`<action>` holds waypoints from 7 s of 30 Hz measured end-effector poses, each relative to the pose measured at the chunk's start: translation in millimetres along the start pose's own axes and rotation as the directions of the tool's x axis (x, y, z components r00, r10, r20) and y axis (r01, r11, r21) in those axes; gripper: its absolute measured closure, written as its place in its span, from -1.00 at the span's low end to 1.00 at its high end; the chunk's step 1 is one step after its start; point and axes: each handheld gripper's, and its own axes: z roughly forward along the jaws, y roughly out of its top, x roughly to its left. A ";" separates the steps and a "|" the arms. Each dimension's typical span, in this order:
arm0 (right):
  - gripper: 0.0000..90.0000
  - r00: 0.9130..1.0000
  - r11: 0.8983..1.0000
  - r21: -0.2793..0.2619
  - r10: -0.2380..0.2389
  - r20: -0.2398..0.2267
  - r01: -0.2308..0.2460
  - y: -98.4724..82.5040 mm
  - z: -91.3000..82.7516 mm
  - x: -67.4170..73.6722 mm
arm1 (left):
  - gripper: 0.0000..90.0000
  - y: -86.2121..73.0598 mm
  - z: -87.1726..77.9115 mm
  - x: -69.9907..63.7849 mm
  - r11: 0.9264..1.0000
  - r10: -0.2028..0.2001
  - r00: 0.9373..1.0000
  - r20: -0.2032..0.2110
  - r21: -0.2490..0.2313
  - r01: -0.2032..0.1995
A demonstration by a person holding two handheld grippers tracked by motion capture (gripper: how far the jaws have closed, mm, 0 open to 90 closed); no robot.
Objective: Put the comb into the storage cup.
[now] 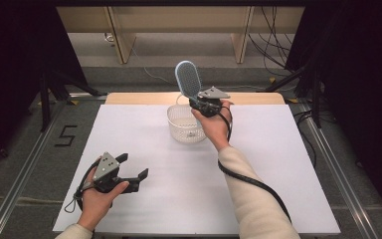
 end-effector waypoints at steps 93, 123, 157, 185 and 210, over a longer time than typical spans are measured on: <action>-0.26 0.993 0.990 0.129 -0.042 -0.115 0.057 -17.6 -28.2 -17.1 | -0.80 -0.2 0.6 -1.1 1.000 0.004 1.000 -0.005 0.005 -0.004; -0.58 0.989 0.990 0.138 0.011 -0.145 0.009 -32.4 -64.5 -37.2 | -0.80 -0.9 0.5 -0.5 1.000 0.000 1.000 -0.009 0.008 0.000; -0.58 0.989 0.989 0.148 -0.001 -0.147 0.023 -66.3 -126.1 -55.1 | -0.81 -0.8 -0.4 -0.5 1.000 0.001 1.000 -0.012 0.008 -0.001; -0.59 0.988 0.993 0.114 0.000 -0.154 0.017 -89.0 -173.4 -60.0 | -0.81 -0.3 -1.1 -0.2 1.000 0.003 1.000 -0.014 0.007 -0.003; -0.60 0.988 0.994 0.113 0.004 -0.157 0.014 -113.9 -201.3 -63.9 | -0.81 -0.2 -2.3 1.1 1.000 0.006 1.000 -0.019 0.007 -0.006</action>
